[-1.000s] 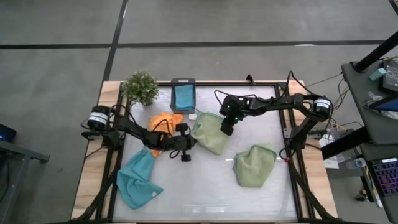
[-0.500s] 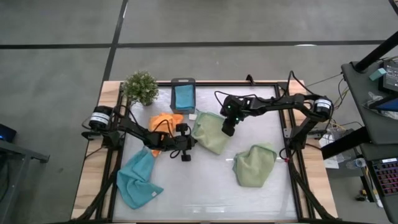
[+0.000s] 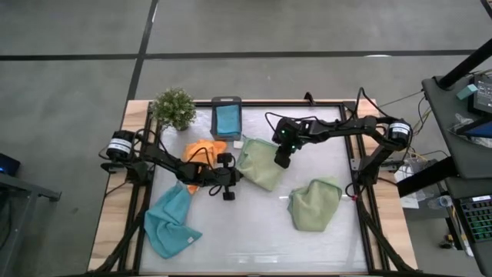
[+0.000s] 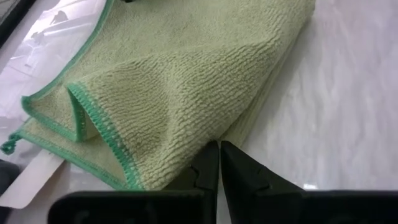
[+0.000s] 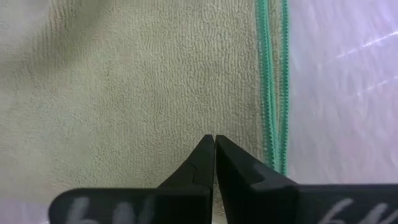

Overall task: Fold microfiber towels
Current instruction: Fold the top green towel

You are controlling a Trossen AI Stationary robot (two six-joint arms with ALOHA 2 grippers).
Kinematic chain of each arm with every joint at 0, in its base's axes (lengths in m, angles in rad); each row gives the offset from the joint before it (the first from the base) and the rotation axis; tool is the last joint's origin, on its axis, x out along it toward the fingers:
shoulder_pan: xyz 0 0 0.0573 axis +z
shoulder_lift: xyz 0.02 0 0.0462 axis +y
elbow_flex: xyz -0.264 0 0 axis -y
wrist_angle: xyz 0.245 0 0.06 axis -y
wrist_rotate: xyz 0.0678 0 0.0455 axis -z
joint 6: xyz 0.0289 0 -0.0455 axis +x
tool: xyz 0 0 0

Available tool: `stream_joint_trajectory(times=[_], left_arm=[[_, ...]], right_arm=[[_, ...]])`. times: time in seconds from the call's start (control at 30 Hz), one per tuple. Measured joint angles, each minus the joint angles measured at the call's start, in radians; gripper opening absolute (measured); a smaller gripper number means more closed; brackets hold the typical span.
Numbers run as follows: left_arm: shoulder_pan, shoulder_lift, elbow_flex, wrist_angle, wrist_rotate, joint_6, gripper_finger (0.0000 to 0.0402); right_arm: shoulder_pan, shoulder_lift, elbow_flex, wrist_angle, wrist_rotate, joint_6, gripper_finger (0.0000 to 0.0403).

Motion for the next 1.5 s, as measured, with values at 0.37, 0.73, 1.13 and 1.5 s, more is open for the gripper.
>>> stream_joint_trajectory(times=[0.37, 0.73, 1.13, 1.5], left_arm=[[-0.002, 0.000, -0.001, 0.001, 0.017, -0.004, 0.0004], [0.000, 0.034, -0.004, 0.013, 0.017, -0.029, 0.0004], [0.001, 0.034, -0.004, 0.011, 0.012, -0.030, 0.0004], [0.001, 0.034, -0.023, 0.019, 0.008, -0.048, 0.0004]], right_arm=[[-0.020, -0.033, 0.048, -0.054, 0.000, 0.041, 0.0080], [-0.063, -0.003, 0.042, -0.077, 0.002, 0.074, 0.0181], [-0.060, 0.033, 0.038, -0.075, -0.021, 0.039, 0.0130], [-0.049, 0.012, 0.037, -0.101, -0.061, 0.002, 0.0011]])
